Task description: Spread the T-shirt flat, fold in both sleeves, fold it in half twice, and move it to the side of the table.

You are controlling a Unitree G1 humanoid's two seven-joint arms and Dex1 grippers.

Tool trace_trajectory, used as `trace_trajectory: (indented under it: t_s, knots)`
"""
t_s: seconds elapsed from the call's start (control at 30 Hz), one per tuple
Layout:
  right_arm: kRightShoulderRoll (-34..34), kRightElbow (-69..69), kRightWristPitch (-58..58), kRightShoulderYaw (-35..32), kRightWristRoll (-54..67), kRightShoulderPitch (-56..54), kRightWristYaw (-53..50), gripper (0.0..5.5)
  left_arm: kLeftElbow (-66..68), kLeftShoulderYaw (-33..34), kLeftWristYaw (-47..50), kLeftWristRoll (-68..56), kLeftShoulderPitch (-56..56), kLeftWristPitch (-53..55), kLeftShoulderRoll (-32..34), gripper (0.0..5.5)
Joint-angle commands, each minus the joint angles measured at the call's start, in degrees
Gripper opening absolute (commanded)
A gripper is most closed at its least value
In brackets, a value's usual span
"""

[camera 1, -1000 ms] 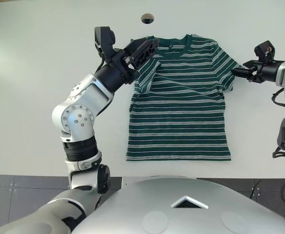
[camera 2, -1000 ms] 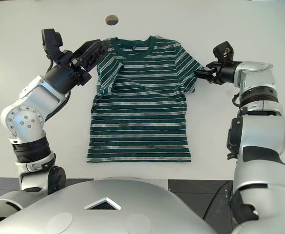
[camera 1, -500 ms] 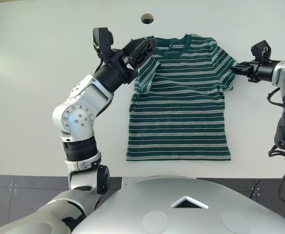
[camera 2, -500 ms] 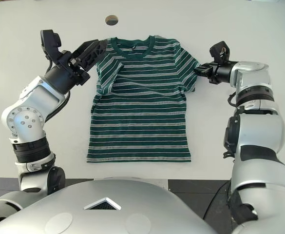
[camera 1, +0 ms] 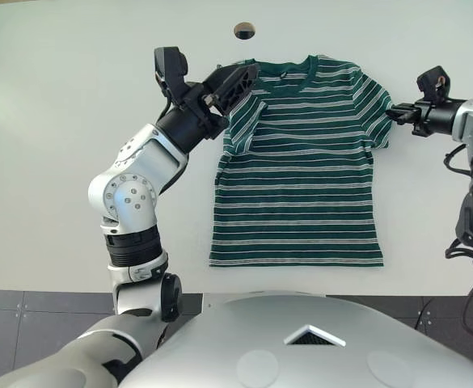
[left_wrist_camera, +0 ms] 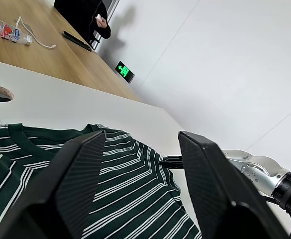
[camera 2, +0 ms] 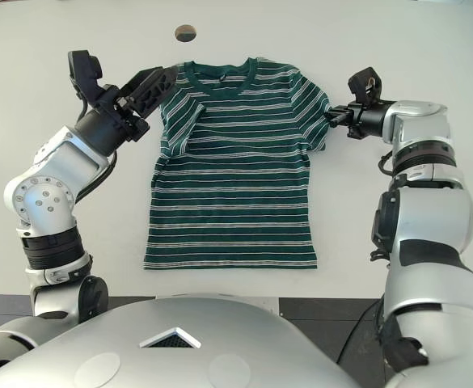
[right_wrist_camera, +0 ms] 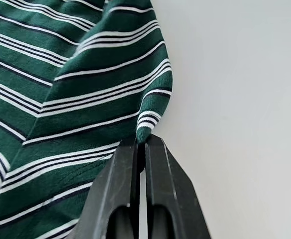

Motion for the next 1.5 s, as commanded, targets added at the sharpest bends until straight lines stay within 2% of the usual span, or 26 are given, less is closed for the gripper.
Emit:
trace_trajectory:
  t_s: [0.03, 0.27, 0.7, 1.07, 1.27, 1.5]
  knots:
    - [-0.3, -3.5, 1.0, 0.2, 0.3, -0.8, 2.0, 0.12, 0.3, -0.2, 0.7, -0.2, -0.7, -0.7, -0.3, 2.74]
    - [0.2, -15.9, 5.4, 0.5, 2.1, 2.0, 6.1, 0.12, 0.6, 0.2, 1.0, -1.5, -1.1, -0.3, -1.1, 2.74]
    - [6.0, -35.5, 16.9, 3.7, 5.4, 7.8, 4.5, 0.12, 1.1, 0.2, 1.7, -2.4, -2.0, -0.2, -0.8, 2.74]
    - [9.3, -34.8, 16.5, 6.5, 4.8, 8.1, 0.4, 0.12, 0.8, 0.3, 1.9, -3.0, -1.4, -0.1, -0.7, 2.74]
    - [9.1, -33.8, 15.7, 6.9, 4.8, 7.9, -0.6, 1.10, 0.8, 0.7, 1.8, -3.1, -0.8, -0.3, -0.4, 2.74]
    - [6.5, -45.8, 20.1, 7.4, 7.2, 13.0, 2.9, 1.16, 0.6, 0.9, 0.9, -3.0, 1.4, -0.3, 0.5, 2.74]
